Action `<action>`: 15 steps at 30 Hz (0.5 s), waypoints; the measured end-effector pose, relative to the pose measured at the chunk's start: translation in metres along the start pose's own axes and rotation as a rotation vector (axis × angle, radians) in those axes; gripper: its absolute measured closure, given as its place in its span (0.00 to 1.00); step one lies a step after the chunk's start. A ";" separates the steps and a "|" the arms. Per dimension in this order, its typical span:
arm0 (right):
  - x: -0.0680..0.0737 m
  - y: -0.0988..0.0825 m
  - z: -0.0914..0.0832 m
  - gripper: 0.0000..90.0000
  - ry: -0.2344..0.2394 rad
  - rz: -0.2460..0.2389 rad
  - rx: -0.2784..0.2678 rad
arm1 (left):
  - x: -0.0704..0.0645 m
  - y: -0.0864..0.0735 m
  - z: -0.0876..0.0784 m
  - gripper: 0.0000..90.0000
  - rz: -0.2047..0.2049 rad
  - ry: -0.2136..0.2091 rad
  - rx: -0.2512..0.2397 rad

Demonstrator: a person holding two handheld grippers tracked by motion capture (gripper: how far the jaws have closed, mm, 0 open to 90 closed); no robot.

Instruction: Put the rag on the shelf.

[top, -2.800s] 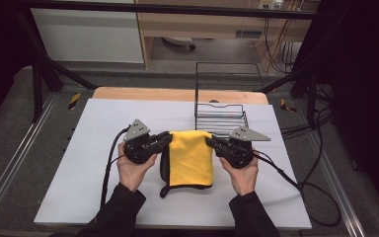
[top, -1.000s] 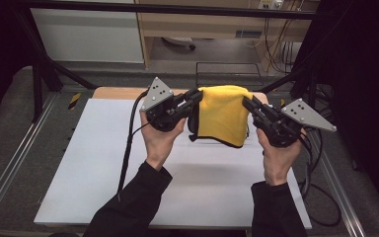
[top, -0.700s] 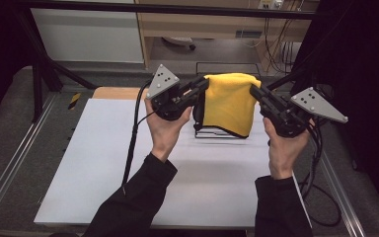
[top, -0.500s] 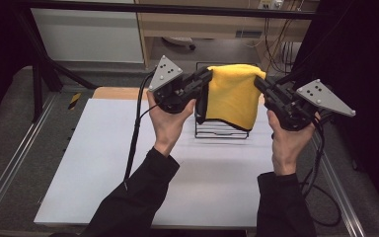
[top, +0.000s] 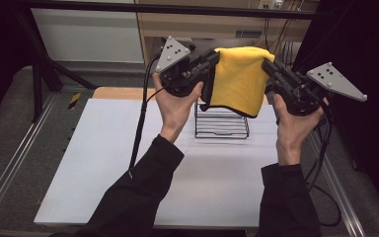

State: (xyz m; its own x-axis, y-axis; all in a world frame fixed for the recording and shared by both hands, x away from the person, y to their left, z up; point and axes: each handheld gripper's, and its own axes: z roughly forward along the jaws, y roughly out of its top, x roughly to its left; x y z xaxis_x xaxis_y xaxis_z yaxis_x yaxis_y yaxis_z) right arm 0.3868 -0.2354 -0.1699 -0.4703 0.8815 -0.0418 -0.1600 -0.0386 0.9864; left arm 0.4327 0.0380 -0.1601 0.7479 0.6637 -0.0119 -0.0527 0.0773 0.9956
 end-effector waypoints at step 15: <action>-0.009 0.029 0.022 0.93 -0.017 -0.028 -0.025 | 0.011 0.031 0.014 0.88 0.015 0.019 -0.038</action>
State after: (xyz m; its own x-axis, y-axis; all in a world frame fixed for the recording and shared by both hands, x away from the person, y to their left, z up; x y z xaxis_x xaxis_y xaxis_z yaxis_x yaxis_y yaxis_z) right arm 0.4061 -0.2342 -0.1375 -0.4503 0.8905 -0.0659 -0.1948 -0.0260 0.9805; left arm 0.4487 0.0374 -0.1283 0.7341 0.6790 0.0008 -0.0889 0.0948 0.9915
